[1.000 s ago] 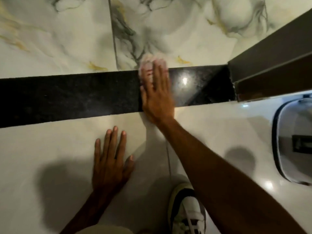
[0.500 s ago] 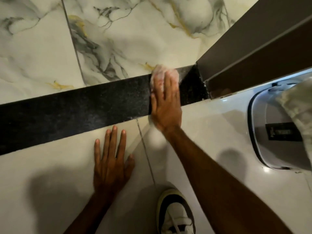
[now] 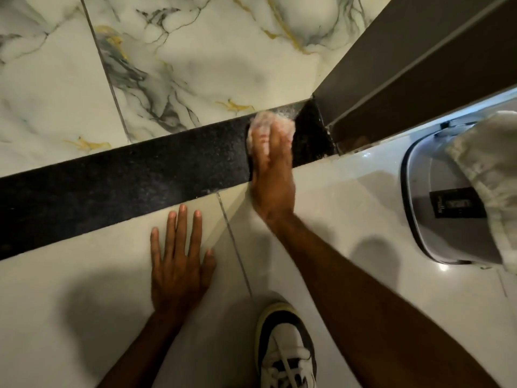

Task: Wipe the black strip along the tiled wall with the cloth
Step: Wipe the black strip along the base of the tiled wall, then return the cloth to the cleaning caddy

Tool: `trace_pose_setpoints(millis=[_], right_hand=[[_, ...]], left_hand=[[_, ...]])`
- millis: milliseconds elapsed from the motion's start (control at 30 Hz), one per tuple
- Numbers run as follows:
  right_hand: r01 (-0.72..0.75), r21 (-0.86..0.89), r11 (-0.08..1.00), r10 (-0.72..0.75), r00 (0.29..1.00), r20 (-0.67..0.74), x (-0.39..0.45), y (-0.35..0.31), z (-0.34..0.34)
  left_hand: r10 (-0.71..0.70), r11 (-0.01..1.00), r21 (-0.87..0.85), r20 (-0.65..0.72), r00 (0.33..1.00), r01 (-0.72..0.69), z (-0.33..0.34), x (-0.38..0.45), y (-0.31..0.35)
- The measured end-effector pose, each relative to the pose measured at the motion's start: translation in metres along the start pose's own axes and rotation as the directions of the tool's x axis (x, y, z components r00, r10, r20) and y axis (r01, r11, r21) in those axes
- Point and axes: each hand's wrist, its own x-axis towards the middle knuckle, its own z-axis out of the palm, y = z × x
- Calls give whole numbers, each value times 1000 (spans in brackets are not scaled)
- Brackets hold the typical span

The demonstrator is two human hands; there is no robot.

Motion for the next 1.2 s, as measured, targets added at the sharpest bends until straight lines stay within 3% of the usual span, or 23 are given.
trace_pose_setpoints(millis=[67,133,233,300,367,467,667,767,867,967,1067,1200], right_hand=[[3,217,976,-19,997,70,-47,-7,-15],[-71,306,950,3,976,216,-92,-12,-39],[-247,159,956,139,857,496,-144,-21,-84],[-446,185,876,272,772,575,-171,-40,-145],[-567,308,764,330,754,568,-198,-63,-217],[-633,472,614,382,761,524,-233,-84,-344],[-547,611,572,462,830,312,-255,-53,-557],[-529,640,558,593,793,138,-247,-3,-621],[-544,696,468,722,690,53,-233,46,-648],[-607,699,378,789,606,100,-205,87,-646],[-641,701,311,793,582,180,-176,115,-627],[-720,638,271,866,473,165,-148,145,-593]], left_hand=[[-7,1000,-17,110,994,9,-19,2,4],[15,1000,-1,221,975,-16,-51,-4,10],[88,993,47,275,957,-105,-118,-33,29],[138,987,47,278,951,-157,-179,-59,56],[191,976,45,283,940,-211,-240,-84,82],[293,949,17,327,898,-316,-338,-106,128],[495,866,-103,325,806,-490,-488,-75,254],[640,764,-132,288,713,-632,-510,-33,322],[703,692,-120,334,628,-712,-509,7,381],[726,640,-80,388,568,-764,-491,43,421],[746,592,-39,406,528,-805,-467,72,442],[732,570,2,454,508,-822,-429,94,451]])
